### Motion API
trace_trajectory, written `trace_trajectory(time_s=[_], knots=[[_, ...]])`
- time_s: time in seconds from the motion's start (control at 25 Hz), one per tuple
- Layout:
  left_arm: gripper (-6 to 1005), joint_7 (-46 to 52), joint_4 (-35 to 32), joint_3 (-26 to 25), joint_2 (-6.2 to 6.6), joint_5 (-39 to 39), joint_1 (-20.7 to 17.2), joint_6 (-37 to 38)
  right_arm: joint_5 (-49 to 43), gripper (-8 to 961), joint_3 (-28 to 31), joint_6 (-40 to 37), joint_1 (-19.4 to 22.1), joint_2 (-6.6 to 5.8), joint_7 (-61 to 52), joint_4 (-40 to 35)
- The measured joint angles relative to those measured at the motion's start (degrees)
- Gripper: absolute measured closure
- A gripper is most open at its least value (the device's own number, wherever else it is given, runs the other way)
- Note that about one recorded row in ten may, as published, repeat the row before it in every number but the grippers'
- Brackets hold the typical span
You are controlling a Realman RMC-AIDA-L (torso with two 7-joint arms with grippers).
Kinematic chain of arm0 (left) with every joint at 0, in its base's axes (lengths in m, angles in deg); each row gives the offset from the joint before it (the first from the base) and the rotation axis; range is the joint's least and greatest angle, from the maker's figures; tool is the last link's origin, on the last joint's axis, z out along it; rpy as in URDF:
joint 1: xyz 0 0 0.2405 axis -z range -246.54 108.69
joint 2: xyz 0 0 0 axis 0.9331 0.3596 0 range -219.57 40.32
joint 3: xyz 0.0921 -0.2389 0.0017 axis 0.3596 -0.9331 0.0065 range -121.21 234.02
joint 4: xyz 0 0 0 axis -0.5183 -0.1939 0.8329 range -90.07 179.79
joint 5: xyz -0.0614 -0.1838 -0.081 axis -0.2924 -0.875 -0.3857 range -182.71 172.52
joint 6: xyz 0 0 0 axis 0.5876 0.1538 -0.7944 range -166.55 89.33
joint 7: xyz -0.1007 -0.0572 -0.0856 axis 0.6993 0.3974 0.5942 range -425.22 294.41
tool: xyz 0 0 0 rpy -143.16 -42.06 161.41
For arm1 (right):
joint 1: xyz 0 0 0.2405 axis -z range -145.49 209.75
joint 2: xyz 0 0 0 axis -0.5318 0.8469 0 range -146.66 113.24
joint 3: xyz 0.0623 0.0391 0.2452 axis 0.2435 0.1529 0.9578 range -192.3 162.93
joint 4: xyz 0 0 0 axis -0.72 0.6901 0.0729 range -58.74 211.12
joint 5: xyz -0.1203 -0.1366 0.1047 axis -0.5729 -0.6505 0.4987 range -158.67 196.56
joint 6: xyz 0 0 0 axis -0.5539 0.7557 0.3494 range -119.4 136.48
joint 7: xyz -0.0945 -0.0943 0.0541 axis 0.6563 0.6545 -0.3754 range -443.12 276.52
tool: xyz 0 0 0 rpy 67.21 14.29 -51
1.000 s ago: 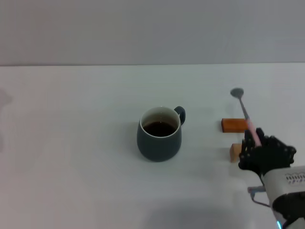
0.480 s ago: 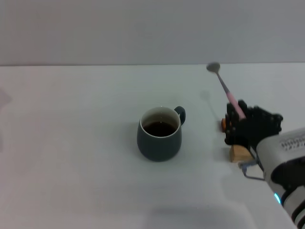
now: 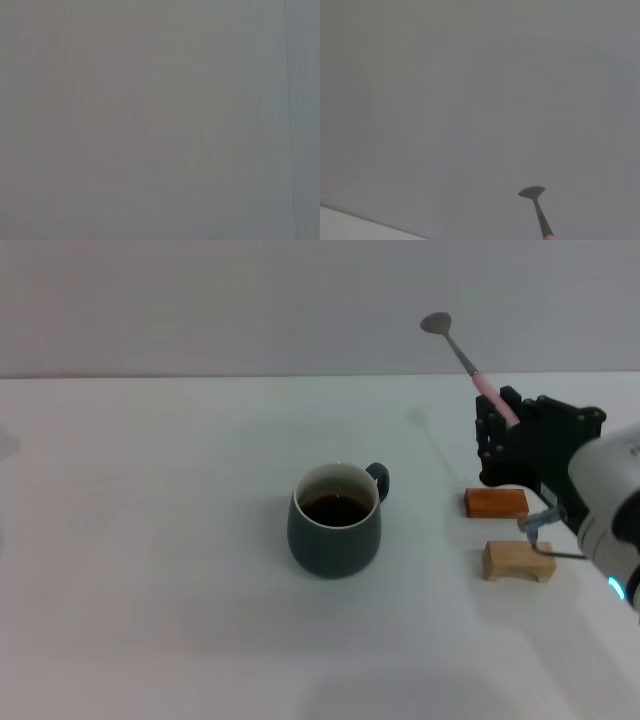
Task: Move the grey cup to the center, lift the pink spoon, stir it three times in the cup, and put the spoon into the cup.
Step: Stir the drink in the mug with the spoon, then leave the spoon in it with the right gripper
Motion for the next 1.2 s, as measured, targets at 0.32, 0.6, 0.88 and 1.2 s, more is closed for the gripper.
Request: trace_trajectory(time_s=[0.32,0.6,0.88,1.2], knots=[[1000,0.0,-0.1,0.0,-0.13,-0.4,0.1,-0.2,25.3,794,6.4,-0.3,-4.4,0.7,27.0,2.7],[1000,0.0,-0.1,-1.7,-0.31,-0.2,0.6,-0.4,43.7,794,10.9,-0.5,-11.0,-1.65,38.4,2.5],[1000,0.0,-0.1,-2.5,-0.32,-0.4,1.0,-0.5,54.0,794,12.1,-2.5,-17.1,-4.26,42.4,2.1],[1000,0.0,-0.1,-3.1,-0.32,-0.4,1.3,-0.5,73.1,793,16.7,-10.0,-23.5,-6.34,53.8,5.0]])
